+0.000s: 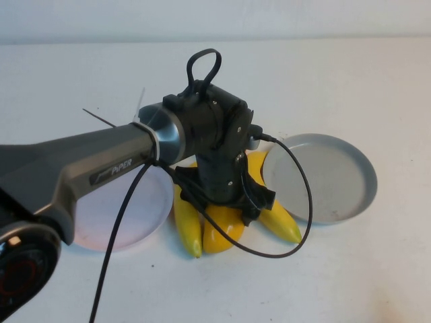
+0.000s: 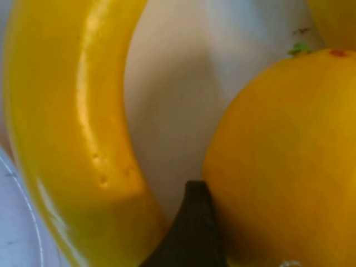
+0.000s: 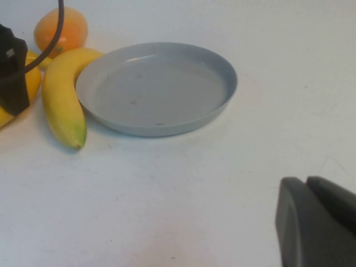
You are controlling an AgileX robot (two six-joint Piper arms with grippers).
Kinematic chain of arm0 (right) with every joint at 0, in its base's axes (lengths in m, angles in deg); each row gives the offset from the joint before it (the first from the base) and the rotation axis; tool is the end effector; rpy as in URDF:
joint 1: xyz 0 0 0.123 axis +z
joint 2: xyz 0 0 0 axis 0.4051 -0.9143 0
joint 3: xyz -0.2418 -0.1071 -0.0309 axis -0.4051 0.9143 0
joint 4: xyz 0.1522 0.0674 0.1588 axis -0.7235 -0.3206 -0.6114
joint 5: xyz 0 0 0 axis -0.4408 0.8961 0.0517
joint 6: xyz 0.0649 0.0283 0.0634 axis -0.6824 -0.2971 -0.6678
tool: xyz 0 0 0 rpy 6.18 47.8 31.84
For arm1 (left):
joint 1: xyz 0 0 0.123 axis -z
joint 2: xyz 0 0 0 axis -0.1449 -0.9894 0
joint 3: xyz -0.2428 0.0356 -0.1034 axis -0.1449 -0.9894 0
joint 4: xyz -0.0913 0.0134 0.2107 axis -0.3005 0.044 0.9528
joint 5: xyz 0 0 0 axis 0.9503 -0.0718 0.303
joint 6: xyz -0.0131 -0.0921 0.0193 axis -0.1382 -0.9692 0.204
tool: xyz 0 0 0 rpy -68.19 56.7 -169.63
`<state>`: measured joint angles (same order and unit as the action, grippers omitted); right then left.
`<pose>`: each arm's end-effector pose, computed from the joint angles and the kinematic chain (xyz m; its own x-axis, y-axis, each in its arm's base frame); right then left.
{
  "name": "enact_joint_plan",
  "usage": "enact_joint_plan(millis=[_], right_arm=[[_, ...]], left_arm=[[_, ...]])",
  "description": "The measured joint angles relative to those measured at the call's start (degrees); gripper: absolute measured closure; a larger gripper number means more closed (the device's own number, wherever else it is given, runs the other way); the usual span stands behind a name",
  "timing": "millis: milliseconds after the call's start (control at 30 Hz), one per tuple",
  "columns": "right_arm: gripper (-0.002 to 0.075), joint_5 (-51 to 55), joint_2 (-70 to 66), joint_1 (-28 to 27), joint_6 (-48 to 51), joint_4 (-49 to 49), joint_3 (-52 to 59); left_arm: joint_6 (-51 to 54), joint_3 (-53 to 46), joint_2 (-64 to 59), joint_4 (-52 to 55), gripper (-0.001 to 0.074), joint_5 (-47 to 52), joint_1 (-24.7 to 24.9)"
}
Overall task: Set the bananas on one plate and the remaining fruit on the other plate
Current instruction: Put one type of fruit in the left plate
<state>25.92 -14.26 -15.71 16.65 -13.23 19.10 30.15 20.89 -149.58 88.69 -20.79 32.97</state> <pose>0.0510 0.0178 0.1724 -0.2845 -0.0274 -0.9583 -0.2402 0.9697 0.0436 0.3024 -0.2609 0.1835 -0.9032 0.3840 -0.1919 0.3954 0.9182 -0.0237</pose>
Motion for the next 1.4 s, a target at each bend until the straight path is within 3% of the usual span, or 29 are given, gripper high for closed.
enact_joint_plan(millis=[200,467,800,1400], right_arm=[[0.0743,0.00,0.00,0.00,0.00,0.00,0.00],[0.0743,0.00,0.00,0.00,0.00,0.00,0.00],[0.0743,0.00,0.00,0.00,0.00,0.00,0.00],[0.0743,0.00,0.00,0.00,0.00,0.00,0.00]], left_arm=[[2.25,1.64,0.21,-1.17,0.0161,2.66,0.00],[5.79,11.62,3.95,1.50,0.0161,11.10,2.17],[11.82,8.34,8.38,8.27,0.0161,12.15,1.20],[12.47,-5.55,10.91,9.37,0.0161,11.04,-20.38]])
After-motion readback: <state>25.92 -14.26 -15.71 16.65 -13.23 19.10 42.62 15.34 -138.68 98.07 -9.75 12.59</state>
